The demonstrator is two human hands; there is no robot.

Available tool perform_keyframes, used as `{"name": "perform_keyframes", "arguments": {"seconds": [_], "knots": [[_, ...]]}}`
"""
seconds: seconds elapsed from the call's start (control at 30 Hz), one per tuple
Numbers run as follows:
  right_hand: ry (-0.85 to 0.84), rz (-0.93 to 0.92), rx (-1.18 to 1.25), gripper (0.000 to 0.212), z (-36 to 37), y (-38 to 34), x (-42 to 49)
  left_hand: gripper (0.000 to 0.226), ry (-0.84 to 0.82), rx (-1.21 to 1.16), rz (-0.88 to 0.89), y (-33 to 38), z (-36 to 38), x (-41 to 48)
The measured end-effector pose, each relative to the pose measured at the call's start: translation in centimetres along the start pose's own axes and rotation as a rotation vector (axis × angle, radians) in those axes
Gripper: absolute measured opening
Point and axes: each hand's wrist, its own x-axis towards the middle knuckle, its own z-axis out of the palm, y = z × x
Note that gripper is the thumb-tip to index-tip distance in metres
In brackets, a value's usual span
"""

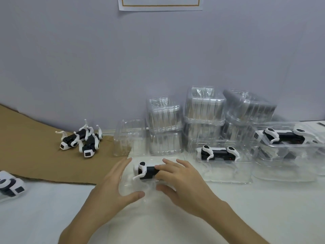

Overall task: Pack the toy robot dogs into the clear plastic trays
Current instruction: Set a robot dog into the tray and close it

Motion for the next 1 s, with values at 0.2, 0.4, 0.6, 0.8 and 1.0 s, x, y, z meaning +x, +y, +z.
{"name": "perform_keyframes", "arguments": {"seconds": [0.2,0.4,0.6,0.8,1.0], "knots": [[0.126,-0.054,-0.059,0.016,-3.4,0.8,1.3,0.081,0.172,-0.194,0.053,0.0,0.0,0.2],[0.138,-0.018,-0.182,0.035,-10.6,6.4,-1.2,0.062,0.177,-0.205,0.123,-0.2,1.0,0.3],[0.092,0.121,-0.291,0.038,-12.2,11.8,-4.4,0.056,0.139,-0.177,0.15,-0.4,1.9,0.5],[0.02,0.25,-0.242,0.039,-10.9,14.2,-4.8,0.053,0.097,-0.138,0.131,-0.9,2.6,0.4],[-0.149,0.388,-0.254,0.046,-12.2,14.1,-4.1,0.049,0.085,-0.123,0.114,-1.1,2.8,0.6]]}}
